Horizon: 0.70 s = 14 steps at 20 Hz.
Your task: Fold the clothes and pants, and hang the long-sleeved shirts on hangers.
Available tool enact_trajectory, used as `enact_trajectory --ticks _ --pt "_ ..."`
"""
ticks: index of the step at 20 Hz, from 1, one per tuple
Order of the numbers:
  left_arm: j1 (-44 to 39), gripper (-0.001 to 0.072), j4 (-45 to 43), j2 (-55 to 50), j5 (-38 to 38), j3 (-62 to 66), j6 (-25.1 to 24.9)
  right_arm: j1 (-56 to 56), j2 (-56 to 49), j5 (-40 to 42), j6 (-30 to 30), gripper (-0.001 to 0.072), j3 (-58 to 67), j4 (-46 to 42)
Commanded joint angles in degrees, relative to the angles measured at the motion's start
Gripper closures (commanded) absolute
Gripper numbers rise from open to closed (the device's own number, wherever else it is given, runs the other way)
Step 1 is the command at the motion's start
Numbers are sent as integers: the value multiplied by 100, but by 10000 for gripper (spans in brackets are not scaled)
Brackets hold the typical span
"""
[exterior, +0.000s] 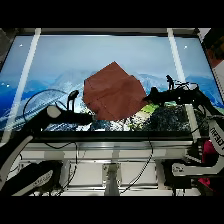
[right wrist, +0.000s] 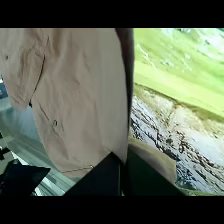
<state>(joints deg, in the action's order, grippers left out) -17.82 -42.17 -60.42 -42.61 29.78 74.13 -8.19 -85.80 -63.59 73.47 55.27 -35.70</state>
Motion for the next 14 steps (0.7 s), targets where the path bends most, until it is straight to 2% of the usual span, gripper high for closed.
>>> enact_trajectory --ticks 1,3,4,5,6,11,12,13,14 --pt "7 702 1969 732 1818 -1368 -4 -2 -46 -136 -127 708 4 -13" --pt "7 689 2664 758 2116 -1541 -4 -2 -46 -153 -271 708 4 -11" --pt "7 498 2761 752 2133 -1537 -4 -2 -46 -162 -271 708 4 -11" --pt "7 156 2918 752 2155 -1537 -4 -2 -46 -181 -271 708 4 -9" --pt "7 3 3093 748 2164 -1537 -4 -2 -46 -190 -271 708 4 -11" --pt "-17 10 3519 715 2159 -1534 -4 -2 -46 -179 -271 708 4 -7" --pt "-17 68 3724 715 2162 -1534 -4 -2 -46 -175 -271 708 4 -7" --pt "-20 238 3842 715 2157 -1534 -4 -2 -46 -168 -271 708 2 -7" --pt "-20 280 3840 715 2149 -1526 -4 -2 -46 -166 -271 708 2 -7"
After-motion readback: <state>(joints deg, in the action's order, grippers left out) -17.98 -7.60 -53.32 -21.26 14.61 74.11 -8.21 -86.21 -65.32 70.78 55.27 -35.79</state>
